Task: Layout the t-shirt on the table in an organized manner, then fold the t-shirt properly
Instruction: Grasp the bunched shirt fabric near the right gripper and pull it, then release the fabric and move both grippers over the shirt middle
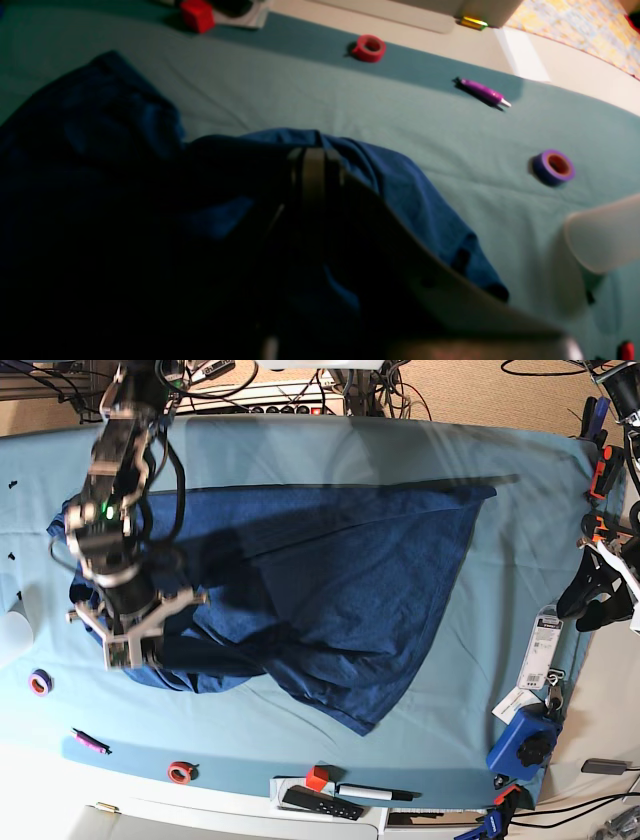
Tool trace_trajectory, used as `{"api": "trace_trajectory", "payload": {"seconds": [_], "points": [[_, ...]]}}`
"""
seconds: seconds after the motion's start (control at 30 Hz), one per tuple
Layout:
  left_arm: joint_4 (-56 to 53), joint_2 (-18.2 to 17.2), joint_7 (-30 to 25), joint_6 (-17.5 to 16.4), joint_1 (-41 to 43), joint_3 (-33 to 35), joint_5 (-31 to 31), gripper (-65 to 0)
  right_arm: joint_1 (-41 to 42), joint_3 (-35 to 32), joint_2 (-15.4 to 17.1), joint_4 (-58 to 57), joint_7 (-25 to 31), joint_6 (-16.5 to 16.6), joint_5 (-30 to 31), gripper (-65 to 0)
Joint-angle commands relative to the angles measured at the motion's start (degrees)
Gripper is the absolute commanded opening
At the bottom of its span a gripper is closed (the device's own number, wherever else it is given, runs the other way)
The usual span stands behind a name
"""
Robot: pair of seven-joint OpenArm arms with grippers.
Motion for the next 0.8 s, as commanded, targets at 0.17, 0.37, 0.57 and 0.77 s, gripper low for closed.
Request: {"api": "trace_trajectory", "payload": {"seconds": [0.17, 0.37, 0.57, 0.77], "points": [[0.8, -1.3, -1.4, -0.1, -0.7, -0.4, -1.3, -38.2, -5.3, 0.2, 0.6, 10.3, 0.4, 0.0, 0.5, -65.0], [0.8, -1.3, -1.5, -0.1, -0.7, -0.4, -1.2, -38.2, -11.5, 0.2, 0.6, 11.4, -4.8, 0.0, 0.5, -65.0], [0.8, -1.3, -1.3, -0.1, -0.7, -0.3, 0.3, -38.2, -16.8, 0.2, 0.6, 11.4, -7.2, 0.0, 0.4, -65.0], [0.7, -1.3, -1.6, -0.1, -0.7, 8.6, 2.3, -38.1, -17.6, 0.2, 0.6, 11.4, -3.3, 0.0, 0.3, -38.9]]}}
